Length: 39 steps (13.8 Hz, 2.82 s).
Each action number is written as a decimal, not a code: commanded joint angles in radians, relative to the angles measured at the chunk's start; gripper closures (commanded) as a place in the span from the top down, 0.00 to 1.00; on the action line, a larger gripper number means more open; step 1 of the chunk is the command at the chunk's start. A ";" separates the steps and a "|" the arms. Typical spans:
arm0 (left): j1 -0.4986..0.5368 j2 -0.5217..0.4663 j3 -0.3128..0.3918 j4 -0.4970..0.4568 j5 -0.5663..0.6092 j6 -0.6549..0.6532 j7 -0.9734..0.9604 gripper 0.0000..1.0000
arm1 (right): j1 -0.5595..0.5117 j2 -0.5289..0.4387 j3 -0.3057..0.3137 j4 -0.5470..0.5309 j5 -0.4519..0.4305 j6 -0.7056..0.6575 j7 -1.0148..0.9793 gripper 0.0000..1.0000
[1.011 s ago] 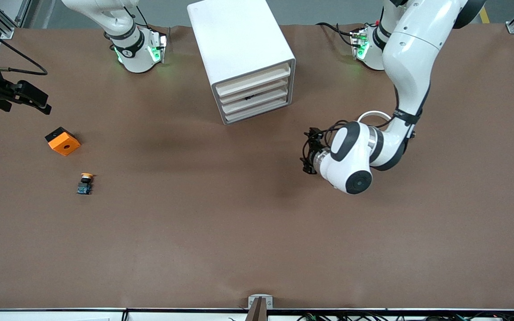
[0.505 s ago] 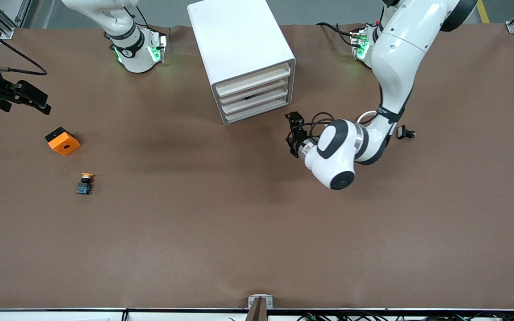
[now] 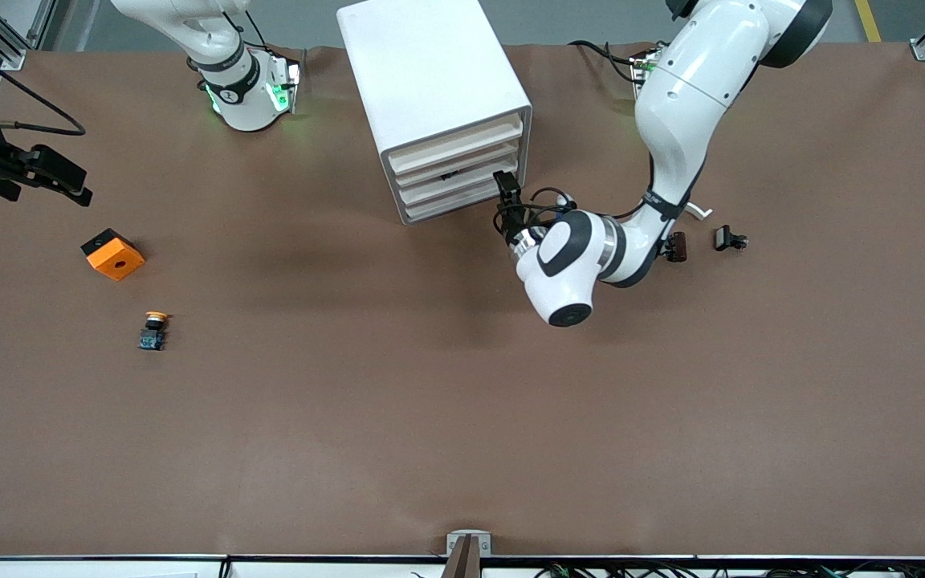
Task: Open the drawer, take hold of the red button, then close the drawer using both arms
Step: 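Hook the left gripper onto the drawer front of the cabinet, then pull the drawer open with the left gripper, then reach the right gripper into the drawer while the left gripper withdraws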
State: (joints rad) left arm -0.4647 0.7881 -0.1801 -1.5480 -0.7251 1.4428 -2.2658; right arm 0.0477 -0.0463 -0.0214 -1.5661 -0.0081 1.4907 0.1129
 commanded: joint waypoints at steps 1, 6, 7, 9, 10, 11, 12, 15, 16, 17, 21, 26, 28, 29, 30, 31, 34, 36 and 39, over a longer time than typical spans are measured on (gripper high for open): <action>-0.011 -0.001 0.007 0.000 -0.052 -0.068 -0.024 0.72 | 0.001 0.005 0.003 0.018 0.011 -0.014 0.005 1.00; -0.063 0.002 0.007 -0.004 -0.085 -0.062 -0.009 0.59 | -0.006 0.005 0.003 0.018 0.011 -0.013 0.004 1.00; -0.075 0.003 0.008 -0.004 -0.095 -0.058 0.006 0.59 | -0.005 0.005 0.003 0.018 0.011 -0.014 0.004 1.00; -0.081 0.006 0.008 -0.004 -0.100 -0.036 0.032 0.52 | 0.000 0.005 0.003 0.018 0.011 -0.014 0.004 1.00; -0.089 0.010 0.008 -0.003 -0.105 -0.026 0.037 0.45 | 0.000 0.005 0.003 0.018 0.011 -0.014 0.004 1.00; -0.091 0.011 0.008 -0.004 -0.112 -0.015 0.042 0.36 | 0.000 0.005 0.003 0.018 0.011 -0.014 0.004 1.00; -0.091 0.011 0.008 -0.003 -0.114 -0.003 0.057 0.28 | 0.000 0.005 0.003 0.018 0.011 -0.014 0.004 1.00; -0.091 0.023 0.008 0.000 -0.134 0.011 0.066 0.07 | 0.000 0.005 0.003 0.018 0.011 -0.014 0.004 1.00; -0.091 0.025 0.008 0.000 -0.137 0.013 0.066 0.01 | 0.000 0.005 0.003 0.018 0.011 -0.014 0.004 1.00; -0.091 0.026 0.008 0.003 -0.139 0.018 0.066 0.00 | 0.000 0.005 0.003 0.018 0.011 -0.014 0.004 1.00; -0.077 0.020 0.019 0.011 -0.132 0.018 0.065 0.00 | 0.001 0.005 0.003 0.018 0.011 -0.012 0.004 1.00; 0.043 0.031 0.044 0.095 -0.132 0.034 0.071 0.00 | 0.055 0.029 0.005 0.018 0.013 0.000 0.016 1.00; 0.109 0.039 0.044 0.123 -0.132 0.056 0.078 0.00 | 0.098 0.058 0.006 0.027 0.010 0.012 0.017 1.00; 0.139 0.046 0.044 0.143 -0.134 0.060 0.081 0.00 | 0.138 0.080 0.005 0.041 0.002 0.017 0.025 1.00; 0.155 0.052 0.044 0.158 -0.134 0.064 0.081 0.00 | 0.167 0.100 0.005 0.061 -0.001 0.017 0.065 1.00; 0.165 0.056 0.044 0.167 -0.134 0.073 0.083 0.00 | 0.185 0.121 0.005 0.076 -0.003 0.017 0.144 1.00; 0.184 0.054 0.044 0.189 -0.135 0.091 0.081 0.00 | 0.254 0.157 0.005 0.087 -0.007 0.039 0.304 1.00; 0.189 0.051 0.042 0.196 -0.134 0.091 0.083 0.10 | 0.329 0.192 0.005 0.089 -0.010 0.086 0.533 1.00; 0.190 0.046 0.044 0.203 -0.129 0.091 0.091 1.00 | 0.441 0.242 0.005 0.087 -0.010 0.109 0.741 1.00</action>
State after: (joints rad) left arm -0.2804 0.8240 -0.1325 -1.3749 -0.8372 1.5344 -2.1886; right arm 0.4204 0.1521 -0.0069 -1.5118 -0.0075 1.6069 0.7340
